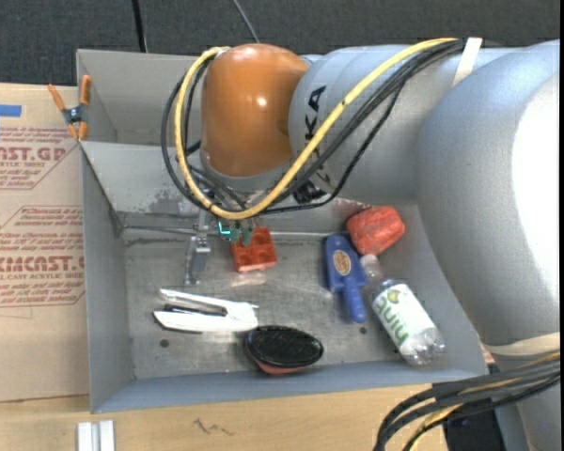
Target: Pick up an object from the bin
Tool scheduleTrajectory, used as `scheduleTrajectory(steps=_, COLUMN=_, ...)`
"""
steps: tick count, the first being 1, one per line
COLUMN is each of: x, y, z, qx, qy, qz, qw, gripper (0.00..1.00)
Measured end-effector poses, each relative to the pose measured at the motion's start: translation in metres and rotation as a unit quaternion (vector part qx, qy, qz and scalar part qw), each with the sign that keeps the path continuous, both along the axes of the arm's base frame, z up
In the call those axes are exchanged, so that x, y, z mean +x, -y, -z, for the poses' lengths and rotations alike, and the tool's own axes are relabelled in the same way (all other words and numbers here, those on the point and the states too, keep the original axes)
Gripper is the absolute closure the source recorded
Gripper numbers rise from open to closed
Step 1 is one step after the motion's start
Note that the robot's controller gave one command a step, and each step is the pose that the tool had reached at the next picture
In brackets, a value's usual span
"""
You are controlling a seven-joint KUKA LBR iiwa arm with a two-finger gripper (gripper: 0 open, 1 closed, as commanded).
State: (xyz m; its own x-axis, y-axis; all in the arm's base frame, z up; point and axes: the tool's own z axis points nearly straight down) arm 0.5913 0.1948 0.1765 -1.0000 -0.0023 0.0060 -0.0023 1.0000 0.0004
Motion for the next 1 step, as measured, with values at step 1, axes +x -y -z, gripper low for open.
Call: scheduleTrajectory(steps=1, x=0.0003, y=0.0003, z=-0.0021, qx=0.000, qy=0.0009, qz=0.000, qw=1.0000, gripper=0.00)
